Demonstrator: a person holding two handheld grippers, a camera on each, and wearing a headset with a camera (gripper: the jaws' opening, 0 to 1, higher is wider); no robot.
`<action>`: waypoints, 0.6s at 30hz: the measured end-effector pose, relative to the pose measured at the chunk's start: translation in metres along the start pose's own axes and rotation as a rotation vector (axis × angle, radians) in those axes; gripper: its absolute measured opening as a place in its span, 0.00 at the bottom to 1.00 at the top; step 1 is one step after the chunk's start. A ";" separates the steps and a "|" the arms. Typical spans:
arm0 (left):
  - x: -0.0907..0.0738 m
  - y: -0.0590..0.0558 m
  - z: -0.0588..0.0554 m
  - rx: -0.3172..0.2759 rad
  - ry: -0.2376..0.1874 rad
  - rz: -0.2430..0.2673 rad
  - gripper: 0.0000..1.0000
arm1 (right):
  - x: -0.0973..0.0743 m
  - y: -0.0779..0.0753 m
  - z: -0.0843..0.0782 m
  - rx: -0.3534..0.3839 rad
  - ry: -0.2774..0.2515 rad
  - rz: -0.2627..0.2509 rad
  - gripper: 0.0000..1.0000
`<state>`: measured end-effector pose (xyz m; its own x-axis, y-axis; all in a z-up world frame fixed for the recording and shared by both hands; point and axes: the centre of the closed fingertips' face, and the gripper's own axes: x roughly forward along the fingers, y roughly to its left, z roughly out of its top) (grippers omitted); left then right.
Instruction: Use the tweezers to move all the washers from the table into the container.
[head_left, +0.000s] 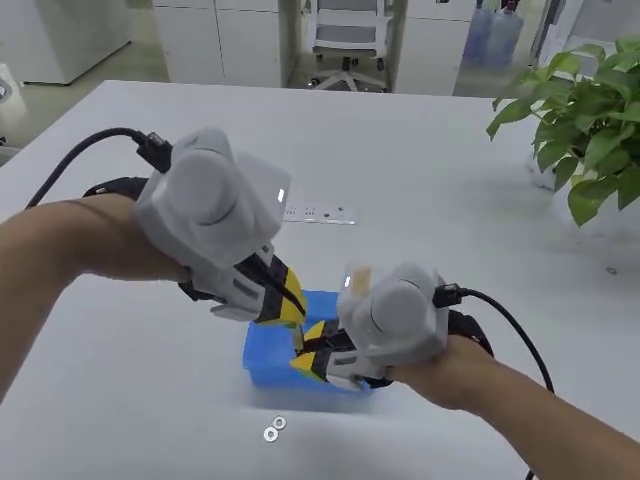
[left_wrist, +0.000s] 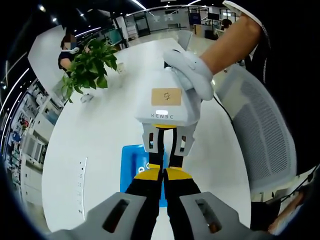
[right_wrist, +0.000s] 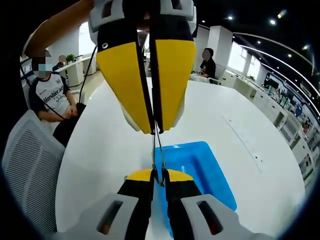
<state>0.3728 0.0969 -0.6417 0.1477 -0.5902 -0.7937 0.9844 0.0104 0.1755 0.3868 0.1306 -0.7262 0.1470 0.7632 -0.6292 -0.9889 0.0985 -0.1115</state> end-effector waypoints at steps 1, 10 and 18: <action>0.000 0.002 0.000 0.001 -0.001 0.001 0.05 | 0.000 -0.003 0.000 -0.001 -0.001 -0.001 0.10; 0.011 0.019 -0.006 0.006 -0.011 0.007 0.05 | 0.008 -0.020 -0.009 0.009 -0.001 -0.004 0.10; 0.022 0.030 -0.017 -0.007 -0.009 0.001 0.05 | 0.020 -0.030 -0.018 0.018 0.010 0.010 0.10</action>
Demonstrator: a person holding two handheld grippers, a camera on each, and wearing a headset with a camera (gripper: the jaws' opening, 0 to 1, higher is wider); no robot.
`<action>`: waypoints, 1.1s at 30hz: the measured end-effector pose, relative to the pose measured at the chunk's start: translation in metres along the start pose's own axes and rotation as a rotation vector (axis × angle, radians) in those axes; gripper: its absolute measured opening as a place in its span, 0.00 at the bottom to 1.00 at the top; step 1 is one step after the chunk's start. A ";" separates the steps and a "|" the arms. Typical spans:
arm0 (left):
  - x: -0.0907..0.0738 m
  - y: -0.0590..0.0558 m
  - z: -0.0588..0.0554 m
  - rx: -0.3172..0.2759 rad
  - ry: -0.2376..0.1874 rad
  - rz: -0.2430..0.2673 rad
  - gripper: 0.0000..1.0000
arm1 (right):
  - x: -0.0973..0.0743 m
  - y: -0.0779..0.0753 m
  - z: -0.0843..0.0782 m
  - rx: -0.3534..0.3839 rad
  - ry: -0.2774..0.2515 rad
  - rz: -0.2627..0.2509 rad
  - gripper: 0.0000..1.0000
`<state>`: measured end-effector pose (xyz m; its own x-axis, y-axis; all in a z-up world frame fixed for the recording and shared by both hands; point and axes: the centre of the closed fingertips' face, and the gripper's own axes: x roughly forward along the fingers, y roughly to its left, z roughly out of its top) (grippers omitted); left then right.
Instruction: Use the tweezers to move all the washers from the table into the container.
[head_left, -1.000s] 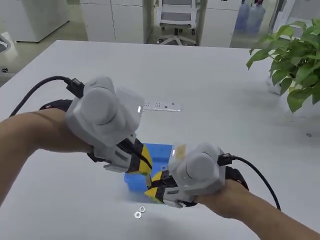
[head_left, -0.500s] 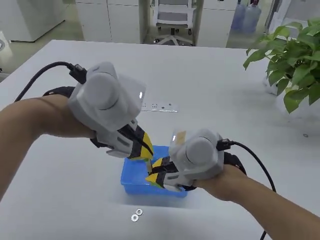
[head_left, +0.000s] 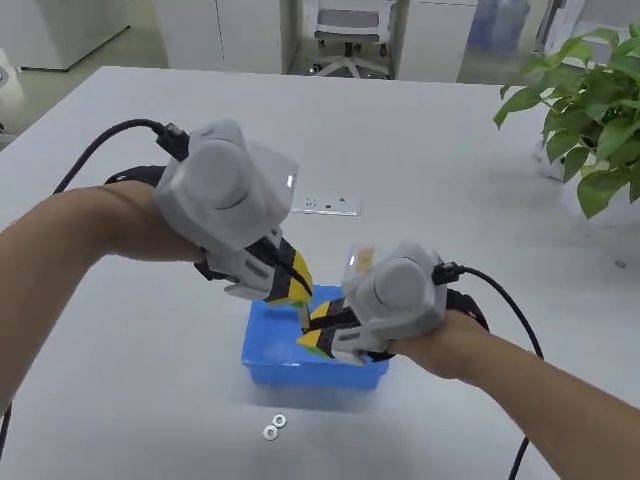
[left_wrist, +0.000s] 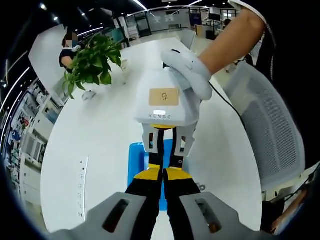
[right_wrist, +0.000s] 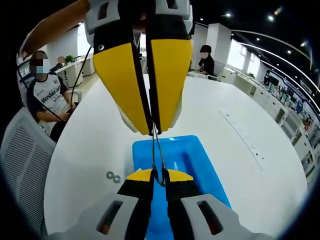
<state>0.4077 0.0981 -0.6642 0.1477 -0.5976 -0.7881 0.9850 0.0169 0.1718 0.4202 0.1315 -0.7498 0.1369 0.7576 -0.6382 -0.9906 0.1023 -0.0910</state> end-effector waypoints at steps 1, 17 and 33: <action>0.002 0.002 -0.002 -0.003 -0.001 -0.001 0.05 | 0.001 -0.001 -0.001 0.002 0.001 0.001 0.10; 0.025 0.018 -0.020 -0.012 0.004 0.006 0.05 | 0.020 -0.019 -0.021 0.003 0.035 0.016 0.10; 0.031 0.023 -0.027 -0.011 0.012 0.031 0.05 | 0.027 -0.026 -0.028 -0.015 0.060 0.018 0.11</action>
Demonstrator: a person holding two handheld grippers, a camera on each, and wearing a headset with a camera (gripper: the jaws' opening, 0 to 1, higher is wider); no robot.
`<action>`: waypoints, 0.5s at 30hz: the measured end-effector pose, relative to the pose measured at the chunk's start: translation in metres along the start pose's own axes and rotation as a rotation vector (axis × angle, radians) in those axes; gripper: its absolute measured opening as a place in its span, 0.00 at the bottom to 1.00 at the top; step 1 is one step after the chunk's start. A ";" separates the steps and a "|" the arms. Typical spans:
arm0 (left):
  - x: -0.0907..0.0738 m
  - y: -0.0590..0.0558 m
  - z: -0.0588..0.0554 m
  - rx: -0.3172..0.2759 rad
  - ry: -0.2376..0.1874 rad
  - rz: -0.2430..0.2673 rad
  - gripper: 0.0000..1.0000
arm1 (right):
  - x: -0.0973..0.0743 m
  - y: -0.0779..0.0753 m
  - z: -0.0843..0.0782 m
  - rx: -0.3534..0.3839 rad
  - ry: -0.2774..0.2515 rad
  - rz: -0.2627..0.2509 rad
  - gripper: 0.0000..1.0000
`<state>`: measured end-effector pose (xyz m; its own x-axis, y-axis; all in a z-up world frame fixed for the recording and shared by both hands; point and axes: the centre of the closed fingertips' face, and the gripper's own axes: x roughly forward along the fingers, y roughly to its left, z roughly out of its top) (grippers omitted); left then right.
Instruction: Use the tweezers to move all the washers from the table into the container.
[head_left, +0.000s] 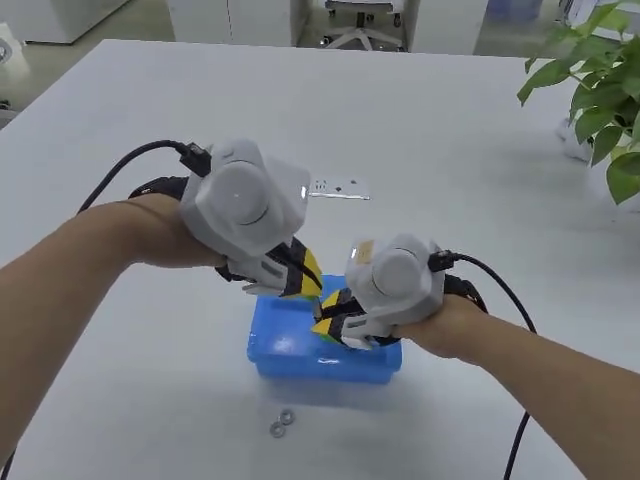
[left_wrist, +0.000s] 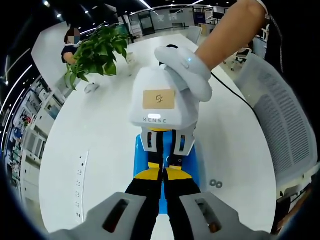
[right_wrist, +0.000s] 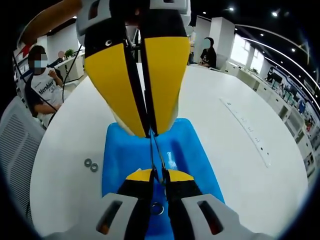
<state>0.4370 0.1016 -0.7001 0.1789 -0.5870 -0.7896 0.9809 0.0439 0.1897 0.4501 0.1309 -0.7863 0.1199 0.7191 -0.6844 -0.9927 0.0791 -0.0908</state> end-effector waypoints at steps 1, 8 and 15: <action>0.000 0.000 0.000 0.000 0.001 0.001 0.05 | 0.000 0.000 0.000 0.000 0.000 0.000 0.11; 0.000 0.000 -0.001 0.004 0.007 0.005 0.05 | -0.001 0.001 0.001 -0.006 0.005 -0.002 0.12; -0.005 -0.002 0.001 0.006 0.011 0.007 0.05 | -0.004 0.002 0.003 -0.010 -0.001 -0.006 0.12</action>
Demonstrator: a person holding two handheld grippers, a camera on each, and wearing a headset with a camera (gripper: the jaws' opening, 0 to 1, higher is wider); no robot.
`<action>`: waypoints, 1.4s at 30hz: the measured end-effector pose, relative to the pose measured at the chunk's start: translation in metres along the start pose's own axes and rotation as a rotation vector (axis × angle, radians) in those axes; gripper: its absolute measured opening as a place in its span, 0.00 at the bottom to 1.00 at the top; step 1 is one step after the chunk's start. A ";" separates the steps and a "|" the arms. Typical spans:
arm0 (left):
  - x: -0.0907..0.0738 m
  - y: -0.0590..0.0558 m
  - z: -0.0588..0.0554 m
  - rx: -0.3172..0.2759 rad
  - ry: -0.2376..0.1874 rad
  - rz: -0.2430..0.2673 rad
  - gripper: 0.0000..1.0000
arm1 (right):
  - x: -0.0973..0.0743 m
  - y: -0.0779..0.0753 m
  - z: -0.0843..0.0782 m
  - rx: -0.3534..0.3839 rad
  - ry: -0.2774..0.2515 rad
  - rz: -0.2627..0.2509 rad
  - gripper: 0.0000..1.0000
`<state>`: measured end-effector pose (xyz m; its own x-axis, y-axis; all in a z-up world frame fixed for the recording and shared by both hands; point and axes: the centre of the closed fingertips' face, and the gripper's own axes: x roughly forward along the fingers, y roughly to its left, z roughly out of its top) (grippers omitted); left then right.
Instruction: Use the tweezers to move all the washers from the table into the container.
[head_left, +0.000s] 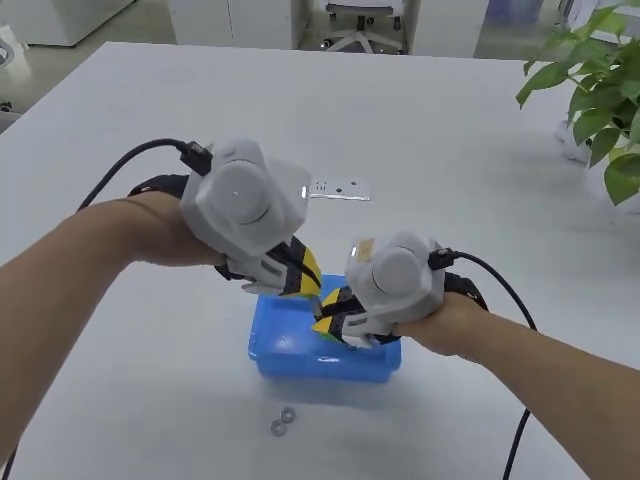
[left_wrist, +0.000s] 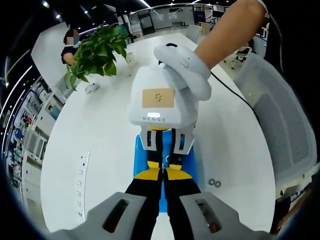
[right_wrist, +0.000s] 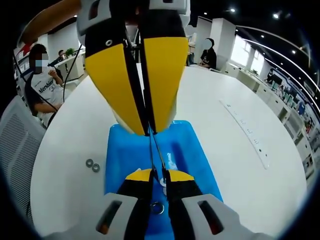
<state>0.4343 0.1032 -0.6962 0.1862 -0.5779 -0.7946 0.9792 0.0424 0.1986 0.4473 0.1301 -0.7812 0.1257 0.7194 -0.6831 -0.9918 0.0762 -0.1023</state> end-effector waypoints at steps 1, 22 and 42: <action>-0.001 -0.001 0.000 0.001 0.001 -0.001 0.05 | -0.001 0.001 0.001 0.000 -0.002 0.001 0.12; -0.025 -0.019 0.015 0.010 0.000 0.007 0.05 | -0.021 0.017 0.019 -0.037 -0.025 -0.017 0.12; -0.048 -0.046 0.017 0.000 0.021 0.008 0.05 | -0.026 0.050 0.038 -0.073 -0.049 -0.009 0.12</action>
<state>0.3790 0.1154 -0.6576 0.1961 -0.5602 -0.8048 0.9775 0.0468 0.2056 0.3939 0.1411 -0.7411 0.1318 0.7521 -0.6458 -0.9862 0.0337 -0.1620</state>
